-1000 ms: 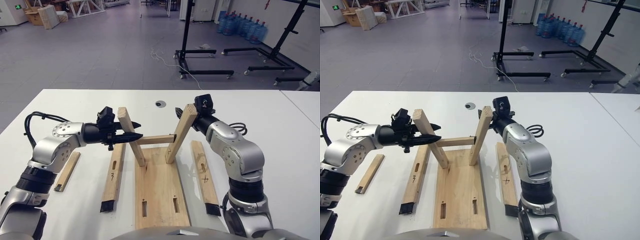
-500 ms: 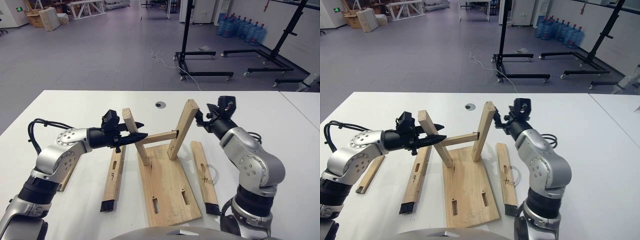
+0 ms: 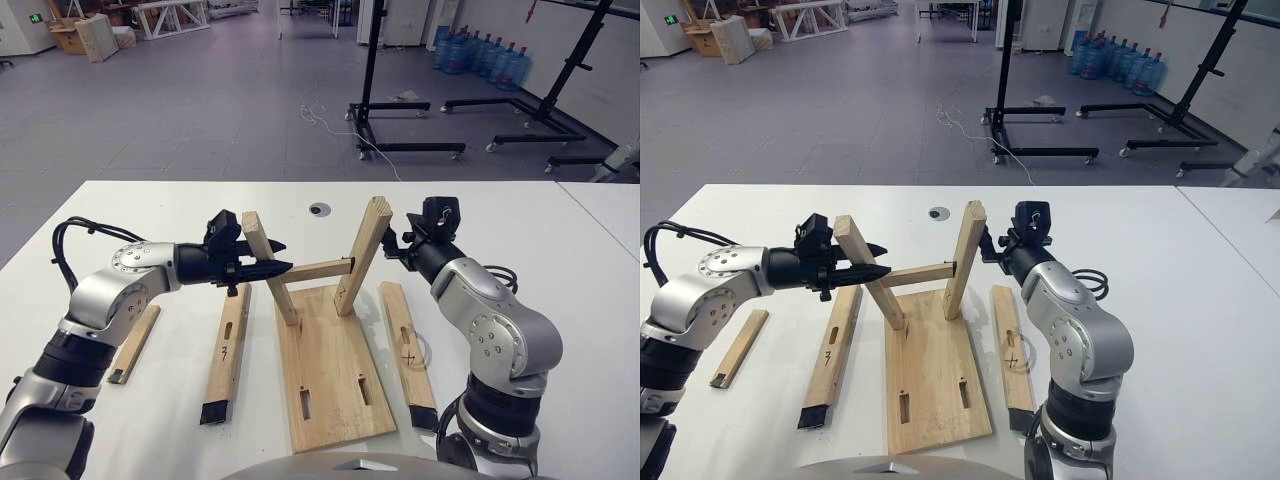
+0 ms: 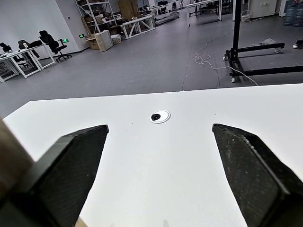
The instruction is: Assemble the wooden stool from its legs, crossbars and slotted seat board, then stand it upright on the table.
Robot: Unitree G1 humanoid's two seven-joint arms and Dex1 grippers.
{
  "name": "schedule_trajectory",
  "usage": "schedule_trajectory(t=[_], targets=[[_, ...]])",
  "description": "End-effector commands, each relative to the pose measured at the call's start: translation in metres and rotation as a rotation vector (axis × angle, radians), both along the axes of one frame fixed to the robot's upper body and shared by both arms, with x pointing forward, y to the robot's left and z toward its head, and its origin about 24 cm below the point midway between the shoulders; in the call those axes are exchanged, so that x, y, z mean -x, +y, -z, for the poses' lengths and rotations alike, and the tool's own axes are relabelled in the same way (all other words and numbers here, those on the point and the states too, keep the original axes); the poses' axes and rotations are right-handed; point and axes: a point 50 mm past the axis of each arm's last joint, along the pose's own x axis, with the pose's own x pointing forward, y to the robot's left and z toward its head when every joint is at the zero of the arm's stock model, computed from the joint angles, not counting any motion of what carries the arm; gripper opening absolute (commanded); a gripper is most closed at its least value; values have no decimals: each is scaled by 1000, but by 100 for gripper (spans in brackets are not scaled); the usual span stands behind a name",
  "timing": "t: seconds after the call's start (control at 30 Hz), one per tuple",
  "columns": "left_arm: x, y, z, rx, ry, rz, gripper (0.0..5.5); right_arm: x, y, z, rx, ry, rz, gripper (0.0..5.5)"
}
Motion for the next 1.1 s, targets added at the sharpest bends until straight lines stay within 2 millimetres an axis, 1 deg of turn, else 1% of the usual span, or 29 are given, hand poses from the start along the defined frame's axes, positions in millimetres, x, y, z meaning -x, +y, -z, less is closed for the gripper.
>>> schedule_trajectory(t=[0.03,0.13,0.2,0.27,0.37,0.5,0.6,0.83,1.0,1.03,1.1], targets=[[1,-28,39,-208,79,59,201,23,86,-3,-113,25,-589,409],[-2,-25,38,-192,76,45,201,17,80,2,-62,18,-553,409],[-5,-16,33,-138,70,-3,201,4,64,4,-44,-6,-433,409],[-5,-7,26,-58,75,-38,201,-6,50,3,-65,-35,-342,409],[-6,4,18,15,66,-73,201,-16,32,0,-82,-88,-279,409],[-4,11,6,56,52,-63,201,-34,4,-2,3,-142,-215,409],[-6,13,-2,64,44,-54,201,-45,-10,-4,64,-176,-163,409],[-6,12,-17,58,12,13,201,-58,-29,-3,203,-241,-78,409],[-12,16,-20,22,-8,4,201,-60,-30,-3,228,-274,-57,409],[-12,16,-19,17,-11,3,239,-60,-28,-3,227,-278,-57,409],[-15,17,-19,17,-20,-12,268,-59,-27,-2,229,-286,-56,409]])
